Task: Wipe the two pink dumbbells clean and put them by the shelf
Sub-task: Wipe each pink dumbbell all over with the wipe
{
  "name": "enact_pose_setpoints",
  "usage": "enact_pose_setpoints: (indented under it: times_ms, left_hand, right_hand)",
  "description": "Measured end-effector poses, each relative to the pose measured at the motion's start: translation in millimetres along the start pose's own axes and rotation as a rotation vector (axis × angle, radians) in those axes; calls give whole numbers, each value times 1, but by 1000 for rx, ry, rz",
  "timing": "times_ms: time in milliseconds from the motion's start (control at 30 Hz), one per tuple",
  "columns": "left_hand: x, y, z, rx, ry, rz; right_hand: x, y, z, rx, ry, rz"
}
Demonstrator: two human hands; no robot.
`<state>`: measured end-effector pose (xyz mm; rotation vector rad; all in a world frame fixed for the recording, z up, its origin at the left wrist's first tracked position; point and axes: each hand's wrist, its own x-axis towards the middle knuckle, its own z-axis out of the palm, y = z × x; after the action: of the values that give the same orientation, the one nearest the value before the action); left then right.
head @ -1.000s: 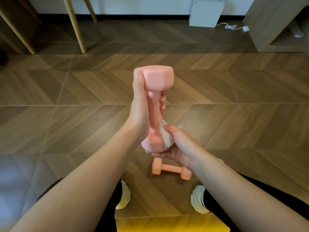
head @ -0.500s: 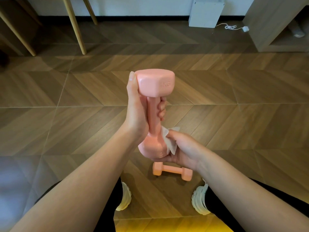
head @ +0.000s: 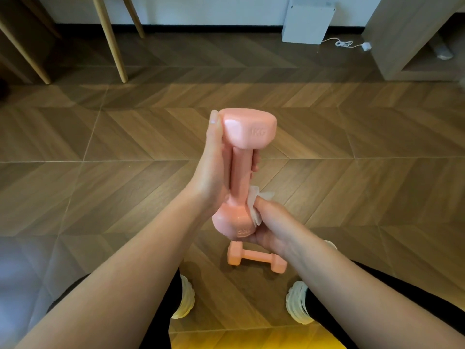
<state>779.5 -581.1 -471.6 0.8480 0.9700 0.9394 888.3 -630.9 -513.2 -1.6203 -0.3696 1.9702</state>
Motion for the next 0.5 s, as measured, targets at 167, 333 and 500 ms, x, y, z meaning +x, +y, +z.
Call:
enact_pose_setpoints:
  times_ms: [167, 333, 500]
  left_hand:
    - [1, -8, 7, 24, 173, -16]
    - [-2, -1, 3, -30, 176, 53]
    - [-4, 2, -1, -146, 146, 34]
  right_hand:
    - [3, -5, -5, 39, 114, 13]
    - [1, -1, -2, 52, 3, 20]
    - [-1, 1, -3, 37, -50, 16]
